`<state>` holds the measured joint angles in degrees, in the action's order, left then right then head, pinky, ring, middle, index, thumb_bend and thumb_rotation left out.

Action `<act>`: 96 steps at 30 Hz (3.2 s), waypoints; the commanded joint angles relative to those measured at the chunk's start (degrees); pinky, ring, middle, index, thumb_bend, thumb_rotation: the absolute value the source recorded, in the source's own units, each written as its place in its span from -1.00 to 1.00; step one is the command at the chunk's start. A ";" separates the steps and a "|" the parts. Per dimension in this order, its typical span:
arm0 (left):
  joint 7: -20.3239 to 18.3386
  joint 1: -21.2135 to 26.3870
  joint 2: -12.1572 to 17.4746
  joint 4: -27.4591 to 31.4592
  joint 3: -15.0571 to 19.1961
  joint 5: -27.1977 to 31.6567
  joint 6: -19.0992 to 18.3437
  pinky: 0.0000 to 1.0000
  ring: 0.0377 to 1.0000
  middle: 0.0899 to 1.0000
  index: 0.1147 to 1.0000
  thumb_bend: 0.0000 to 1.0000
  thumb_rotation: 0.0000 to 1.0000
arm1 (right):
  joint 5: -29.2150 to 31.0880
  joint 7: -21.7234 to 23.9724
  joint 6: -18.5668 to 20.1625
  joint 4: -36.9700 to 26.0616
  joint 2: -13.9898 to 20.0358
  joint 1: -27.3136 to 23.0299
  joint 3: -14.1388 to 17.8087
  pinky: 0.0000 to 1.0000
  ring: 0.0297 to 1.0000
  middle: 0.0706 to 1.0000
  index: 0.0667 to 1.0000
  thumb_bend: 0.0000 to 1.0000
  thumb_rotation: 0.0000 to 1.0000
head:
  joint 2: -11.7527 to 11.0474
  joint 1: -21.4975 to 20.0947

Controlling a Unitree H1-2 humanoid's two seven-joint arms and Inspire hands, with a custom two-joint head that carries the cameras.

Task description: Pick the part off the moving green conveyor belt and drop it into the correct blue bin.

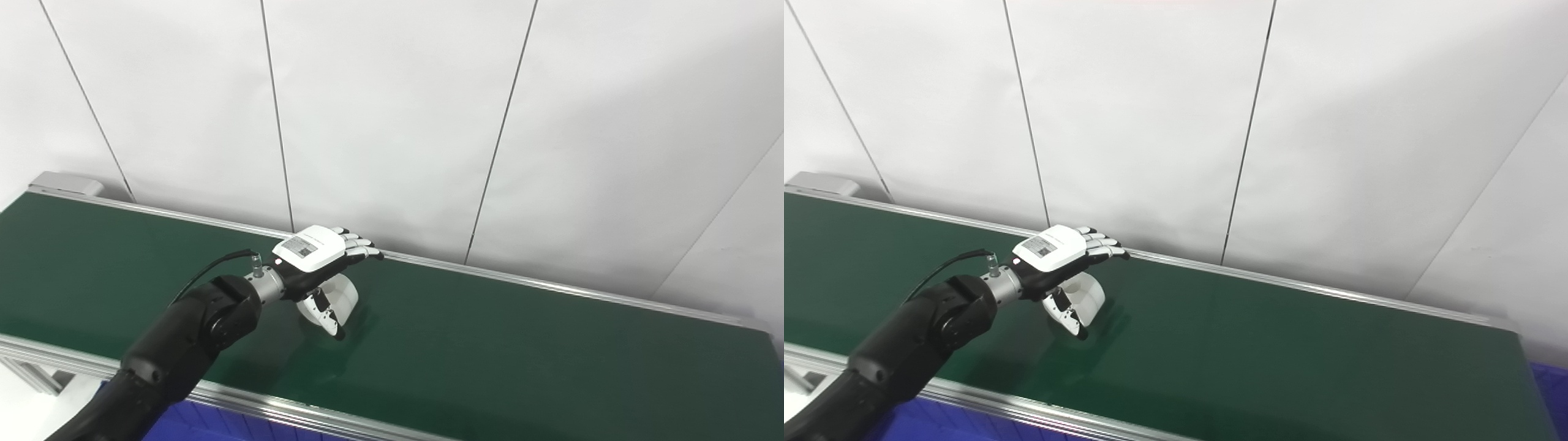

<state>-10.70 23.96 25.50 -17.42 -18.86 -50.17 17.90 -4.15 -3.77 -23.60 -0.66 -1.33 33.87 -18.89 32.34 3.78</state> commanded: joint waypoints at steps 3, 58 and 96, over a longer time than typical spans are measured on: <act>0.65 3.51 1.04 -1.12 -0.33 1.31 -0.06 0.82 0.81 0.81 0.69 1.00 -0.37 | -0.10 -0.05 -3.29 -2.26 -0.66 1.11 -0.50 1.00 1.00 1.00 1.00 0.44 0.86 | 0.32 -0.03; -8.48 -11.70 4.80 35.77 8.52 14.06 -13.49 0.43 0.44 0.24 -0.17 0.05 -0.90 | 1.75 2.70 5.22 -14.96 0.19 3.53 0.11 1.00 1.00 1.00 1.00 0.47 1.00 | 13.37 10.59; -9.63 -49.98 -1.77 53.86 14.29 2.58 -15.35 0.45 0.36 0.22 -0.17 0.04 -0.91 | 12.56 7.91 9.55 -18.25 3.95 1.45 4.29 1.00 1.00 1.00 1.00 0.56 0.98 | 16.67 24.01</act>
<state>-21.23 -25.89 22.95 35.12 -4.78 -46.86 1.29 7.88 3.21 -13.71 -18.01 2.81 35.04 -14.70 48.96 27.86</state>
